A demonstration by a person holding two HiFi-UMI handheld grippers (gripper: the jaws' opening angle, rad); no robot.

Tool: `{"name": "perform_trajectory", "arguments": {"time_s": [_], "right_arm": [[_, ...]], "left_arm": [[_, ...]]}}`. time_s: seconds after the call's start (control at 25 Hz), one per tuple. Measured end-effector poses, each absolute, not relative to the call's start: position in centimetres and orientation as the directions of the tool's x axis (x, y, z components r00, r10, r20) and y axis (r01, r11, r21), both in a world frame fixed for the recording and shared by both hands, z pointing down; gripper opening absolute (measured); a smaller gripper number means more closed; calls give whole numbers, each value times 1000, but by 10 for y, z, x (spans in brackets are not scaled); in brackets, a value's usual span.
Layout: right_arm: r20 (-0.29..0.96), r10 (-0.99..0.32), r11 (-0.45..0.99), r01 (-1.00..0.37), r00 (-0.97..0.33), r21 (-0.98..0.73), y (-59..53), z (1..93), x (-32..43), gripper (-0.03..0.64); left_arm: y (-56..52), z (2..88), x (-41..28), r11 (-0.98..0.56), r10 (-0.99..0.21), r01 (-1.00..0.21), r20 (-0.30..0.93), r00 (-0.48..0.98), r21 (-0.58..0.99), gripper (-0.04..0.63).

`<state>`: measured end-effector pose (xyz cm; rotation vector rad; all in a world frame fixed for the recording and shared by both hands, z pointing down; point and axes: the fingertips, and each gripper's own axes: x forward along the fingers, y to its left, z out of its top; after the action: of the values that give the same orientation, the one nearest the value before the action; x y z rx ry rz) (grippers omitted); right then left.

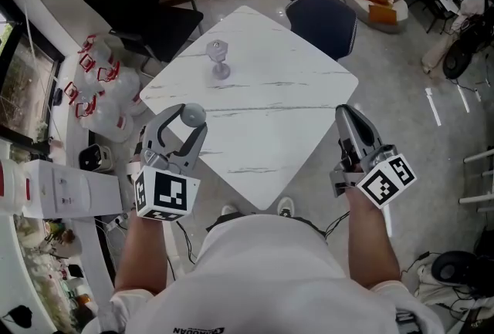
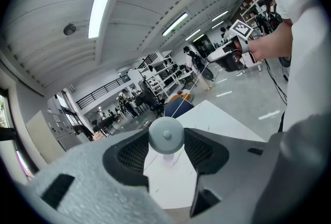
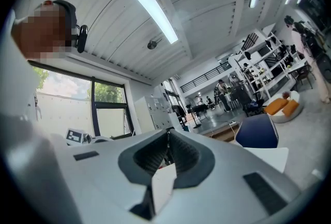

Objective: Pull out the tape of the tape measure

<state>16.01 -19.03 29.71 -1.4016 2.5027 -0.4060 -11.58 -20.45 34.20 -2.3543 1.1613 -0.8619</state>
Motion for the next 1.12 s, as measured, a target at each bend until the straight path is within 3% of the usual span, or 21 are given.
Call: {"name": "perform_trajectory", "arguments": {"time_s": [0.6,1.12], "right_arm": [[-71,-902,421,-831,-426,-364,-194,297,193,20],[-59,-894,430,-813,-444,-394,-191,303,188,21]], "left_arm": [[-210,349,-134,-573,-819,-601,377,431,-558,222],[-206,352,-127,-585,-811,-583,379,446,-564,222]]}}
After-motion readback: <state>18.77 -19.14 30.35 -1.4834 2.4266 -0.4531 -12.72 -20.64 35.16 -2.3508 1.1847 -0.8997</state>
